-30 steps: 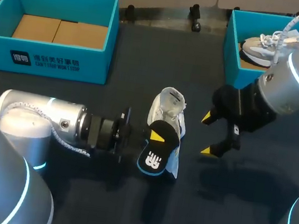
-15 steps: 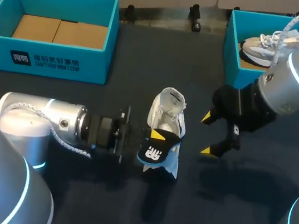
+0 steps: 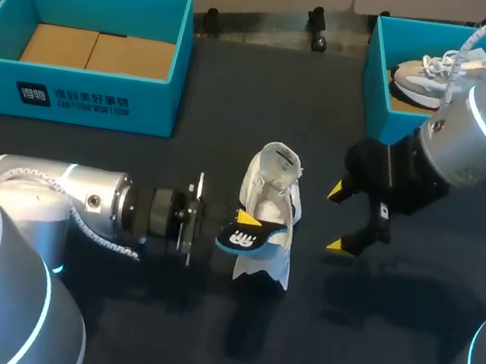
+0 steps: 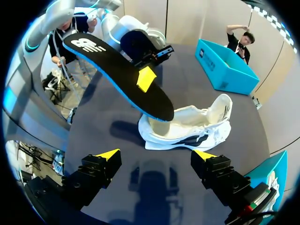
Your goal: Take the shoe out of the shoebox, open the shoe tongue, remove and reinsert the insole, then place the shoe into the shoebox
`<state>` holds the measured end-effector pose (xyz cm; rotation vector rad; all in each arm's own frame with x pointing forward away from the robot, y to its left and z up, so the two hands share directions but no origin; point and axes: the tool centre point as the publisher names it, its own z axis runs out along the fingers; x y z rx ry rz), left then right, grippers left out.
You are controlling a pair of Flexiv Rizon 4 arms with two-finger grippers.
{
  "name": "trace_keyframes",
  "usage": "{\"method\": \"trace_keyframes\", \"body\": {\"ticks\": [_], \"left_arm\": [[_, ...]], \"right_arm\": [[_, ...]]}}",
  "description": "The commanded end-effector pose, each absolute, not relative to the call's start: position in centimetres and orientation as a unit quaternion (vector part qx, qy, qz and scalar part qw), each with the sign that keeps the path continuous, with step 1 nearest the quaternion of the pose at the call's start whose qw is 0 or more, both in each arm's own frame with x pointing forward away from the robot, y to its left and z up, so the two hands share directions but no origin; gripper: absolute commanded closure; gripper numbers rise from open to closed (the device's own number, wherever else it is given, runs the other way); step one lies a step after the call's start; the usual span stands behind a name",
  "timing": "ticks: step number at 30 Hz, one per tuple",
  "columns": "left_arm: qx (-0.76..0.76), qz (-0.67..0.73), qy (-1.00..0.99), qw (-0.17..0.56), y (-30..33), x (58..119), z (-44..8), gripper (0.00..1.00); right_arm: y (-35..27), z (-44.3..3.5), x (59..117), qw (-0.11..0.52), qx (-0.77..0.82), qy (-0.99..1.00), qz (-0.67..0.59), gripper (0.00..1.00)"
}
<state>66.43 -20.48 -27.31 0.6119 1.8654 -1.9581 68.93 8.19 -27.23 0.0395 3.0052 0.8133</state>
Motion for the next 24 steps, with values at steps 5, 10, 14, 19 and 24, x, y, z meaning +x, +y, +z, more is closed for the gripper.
{"method": "trace_keyframes", "body": {"ticks": [5,10,14,19,24], "left_arm": [[0.208,-0.693,0.664,0.190,-20.5,66.9,-27.9,1.00],[0.202,-0.692,0.668,0.185,-20.4,67.0,-28.2,1.00],[0.199,-0.699,0.661,0.185,-20.1,67.0,-27.6,1.00],[0.204,-0.709,0.649,0.185,-20.2,66.6,-26.6,1.00],[0.205,-0.712,0.647,0.183,-20.9,66.5,-26.6,1.00]], "right_arm": [[8.2,-27.3,68.9,0.015,0.012,0.965,0.261,0.00],[8.2,-27.3,68.9,0.015,0.012,0.965,0.261,0.00],[8.2,-27.3,68.9,0.015,0.012,0.965,0.261,0.00],[8.2,-27.3,68.9,0.015,0.012,0.965,0.261,0.00],[8.2,-27.3,68.9,0.015,0.012,0.965,0.261,0.00]]}}
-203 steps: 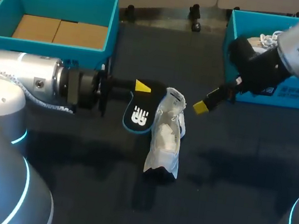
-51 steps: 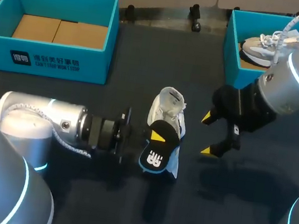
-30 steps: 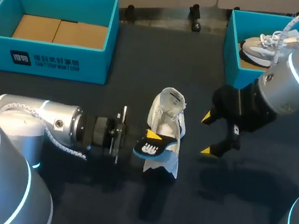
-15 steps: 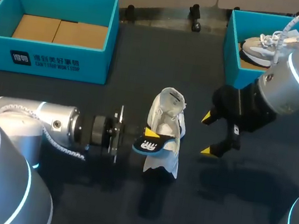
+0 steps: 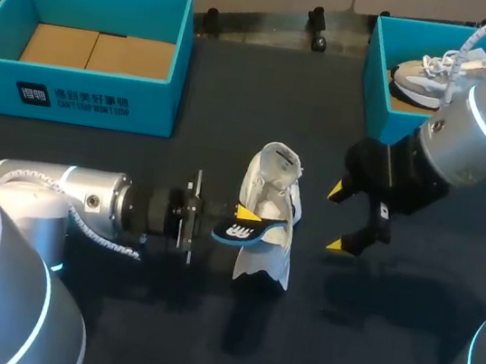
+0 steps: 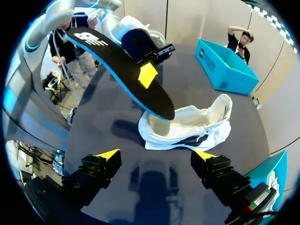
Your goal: Take the shoe out of the shoebox, open the shoe tongue, remove and reinsert the insole, then place the shoe into the shoebox
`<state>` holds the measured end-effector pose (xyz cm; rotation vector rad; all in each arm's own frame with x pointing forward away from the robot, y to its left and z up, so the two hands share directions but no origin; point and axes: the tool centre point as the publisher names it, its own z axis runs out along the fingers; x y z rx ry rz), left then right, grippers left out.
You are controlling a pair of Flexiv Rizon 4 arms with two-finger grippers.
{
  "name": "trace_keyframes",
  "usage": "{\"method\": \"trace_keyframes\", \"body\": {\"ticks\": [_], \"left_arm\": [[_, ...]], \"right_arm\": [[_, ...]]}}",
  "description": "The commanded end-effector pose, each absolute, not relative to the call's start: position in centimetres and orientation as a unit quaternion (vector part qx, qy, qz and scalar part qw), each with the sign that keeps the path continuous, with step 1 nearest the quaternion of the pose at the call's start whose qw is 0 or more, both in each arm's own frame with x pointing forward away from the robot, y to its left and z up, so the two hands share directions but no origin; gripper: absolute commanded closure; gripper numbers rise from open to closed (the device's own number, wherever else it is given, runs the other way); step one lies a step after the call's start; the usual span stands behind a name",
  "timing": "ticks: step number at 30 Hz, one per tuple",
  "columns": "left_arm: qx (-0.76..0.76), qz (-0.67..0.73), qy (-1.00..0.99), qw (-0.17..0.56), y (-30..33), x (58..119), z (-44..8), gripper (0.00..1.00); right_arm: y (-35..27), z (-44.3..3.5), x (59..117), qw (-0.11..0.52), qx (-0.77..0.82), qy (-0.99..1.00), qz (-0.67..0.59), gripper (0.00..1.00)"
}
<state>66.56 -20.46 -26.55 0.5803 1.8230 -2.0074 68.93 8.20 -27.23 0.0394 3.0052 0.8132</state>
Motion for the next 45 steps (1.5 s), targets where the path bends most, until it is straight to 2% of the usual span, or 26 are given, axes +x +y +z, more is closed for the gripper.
{"method": "trace_keyframes", "body": {"ticks": [1,20,45], "left_arm": [[0.205,-0.713,0.645,0.181,-21.1,66.5,-26.6,1.00],[0.202,-0.710,0.645,0.199,-23.6,67.0,-28.5,1.00],[0.206,-0.680,0.665,0.230,-23.4,69.5,-31.0,1.00]], "right_arm": [[8.2,-27.3,68.9,0.015,0.012,0.965,0.261,0.00],[8.2,-27.3,68.9,0.015,0.012,0.965,0.261,0.00],[8.2,-27.3,68.9,0.015,0.012,0.965,0.261,0.00]]}}
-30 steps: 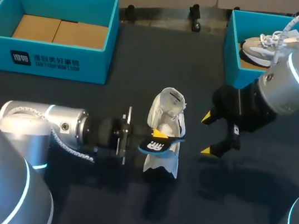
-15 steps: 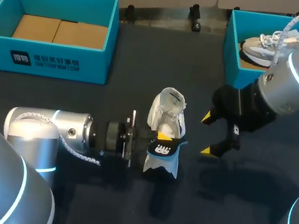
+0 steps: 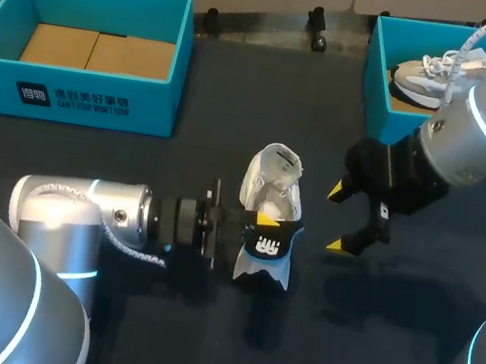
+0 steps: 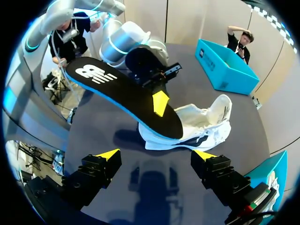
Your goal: Take the shoe out of the shoebox, open the shoe tongue, remove and reinsert the insole, then place the shoe into the shoebox
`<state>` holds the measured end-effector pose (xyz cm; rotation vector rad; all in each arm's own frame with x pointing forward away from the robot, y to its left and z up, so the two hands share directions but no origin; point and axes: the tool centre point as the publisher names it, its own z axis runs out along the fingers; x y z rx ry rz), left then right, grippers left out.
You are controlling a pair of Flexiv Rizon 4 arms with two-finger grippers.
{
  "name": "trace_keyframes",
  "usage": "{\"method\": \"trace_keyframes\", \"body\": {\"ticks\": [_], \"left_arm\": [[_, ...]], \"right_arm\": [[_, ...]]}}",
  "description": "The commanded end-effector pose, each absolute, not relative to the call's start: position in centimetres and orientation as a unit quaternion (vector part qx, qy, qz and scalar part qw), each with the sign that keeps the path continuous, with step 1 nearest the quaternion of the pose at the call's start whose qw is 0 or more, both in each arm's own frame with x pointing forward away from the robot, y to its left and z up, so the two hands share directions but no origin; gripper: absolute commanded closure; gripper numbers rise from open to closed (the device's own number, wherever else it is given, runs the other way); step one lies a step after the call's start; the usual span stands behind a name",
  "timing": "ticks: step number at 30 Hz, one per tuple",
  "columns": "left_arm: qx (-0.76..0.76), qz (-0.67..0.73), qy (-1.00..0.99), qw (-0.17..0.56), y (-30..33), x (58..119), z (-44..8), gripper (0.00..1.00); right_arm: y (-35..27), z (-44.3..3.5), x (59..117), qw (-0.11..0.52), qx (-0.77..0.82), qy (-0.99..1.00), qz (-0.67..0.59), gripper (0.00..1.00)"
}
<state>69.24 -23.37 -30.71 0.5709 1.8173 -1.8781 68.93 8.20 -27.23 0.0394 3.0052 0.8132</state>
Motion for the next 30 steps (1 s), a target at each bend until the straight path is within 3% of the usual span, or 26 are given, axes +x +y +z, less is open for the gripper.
{"method": "trace_keyframes", "body": {"ticks": [1,29,30], "left_arm": [[0.204,-0.680,0.667,0.227,-23.4,69.6,-31.1,1.00],[0.193,-0.647,0.700,0.233,-23.5,71.9,-33.9,1.00],[0.194,-0.648,0.698,0.233,-23.4,71.7,-33.7,0.91]], "right_arm": [[8.2,-27.3,68.9,0.015,0.012,0.965,0.261,0.00],[8.2,-27.3,68.9,0.015,0.012,0.965,0.261,0.00],[8.2,-27.3,68.9,0.015,0.012,0.965,0.261,0.00]]}}
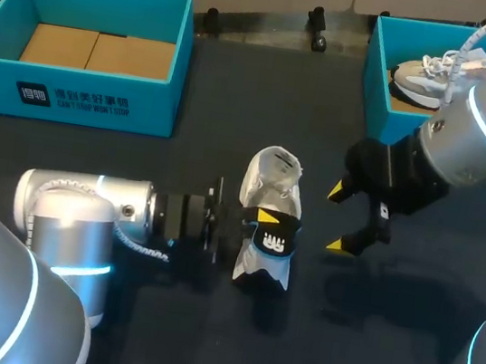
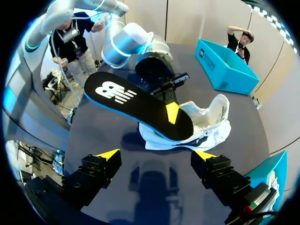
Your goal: Take the shoe out of the shoebox, open the shoe tongue, remove and reinsert the insole, then place the shoe into the shoebox
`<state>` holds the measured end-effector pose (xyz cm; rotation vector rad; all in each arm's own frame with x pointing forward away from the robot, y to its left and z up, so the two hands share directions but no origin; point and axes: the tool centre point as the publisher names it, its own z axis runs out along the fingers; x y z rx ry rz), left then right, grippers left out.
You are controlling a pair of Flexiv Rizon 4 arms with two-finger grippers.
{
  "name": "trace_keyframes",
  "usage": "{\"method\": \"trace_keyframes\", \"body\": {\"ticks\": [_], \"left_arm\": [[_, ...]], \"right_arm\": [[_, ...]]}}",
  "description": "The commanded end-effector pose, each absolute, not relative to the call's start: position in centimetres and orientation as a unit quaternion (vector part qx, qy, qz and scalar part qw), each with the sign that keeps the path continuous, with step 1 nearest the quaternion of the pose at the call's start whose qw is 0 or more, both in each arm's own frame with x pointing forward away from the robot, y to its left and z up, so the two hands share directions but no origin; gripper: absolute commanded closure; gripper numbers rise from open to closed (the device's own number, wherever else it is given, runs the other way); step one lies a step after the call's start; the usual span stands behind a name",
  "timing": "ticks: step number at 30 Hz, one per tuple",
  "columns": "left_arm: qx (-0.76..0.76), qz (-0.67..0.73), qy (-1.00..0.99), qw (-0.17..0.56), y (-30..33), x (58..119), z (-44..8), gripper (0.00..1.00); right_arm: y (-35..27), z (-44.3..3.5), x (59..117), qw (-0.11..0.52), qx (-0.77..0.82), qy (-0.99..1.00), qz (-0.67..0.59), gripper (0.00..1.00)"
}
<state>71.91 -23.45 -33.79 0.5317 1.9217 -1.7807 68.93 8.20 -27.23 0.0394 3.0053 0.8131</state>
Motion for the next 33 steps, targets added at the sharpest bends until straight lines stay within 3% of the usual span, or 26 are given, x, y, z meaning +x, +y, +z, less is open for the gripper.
{"method": "trace_keyframes", "body": {"ticks": [1,2,7,12,16,33], "left_arm": [[0.194,-0.650,0.697,0.233,-23.4,71.6,-33.5,0.77],[0.199,-0.651,0.694,0.235,-23.3,71.5,-33.3,0.67],[0.206,-0.662,0.678,0.244,-23.0,70.9,-32.0,0.67],[0.212,-0.669,0.670,0.241,-22.7,70.3,-31.1,0.73],[0.217,-0.668,0.671,0.239,-22.6,70.1,-31.3,1.00],[0.221,-0.645,0.692,0.237,-23.0,71.2,-33.3,1.00]], "right_arm": [[8.2,-27.3,68.9,0.015,0.012,0.965,0.261,0.00],[8.2,-27.3,68.9,0.015,0.012,0.965,0.261,0.00],[8.2,-27.3,68.9,0.015,0.012,0.965,0.261,0.00],[8.2,-27.3,68.9,0.015,0.012,0.965,0.261,0.00],[8.2,-27.3,68.9,0.015,0.012,0.965,0.261,0.00],[8.1,-27.2,71.1,0.017,-0.013,0.970,0.243,0.00]]}}
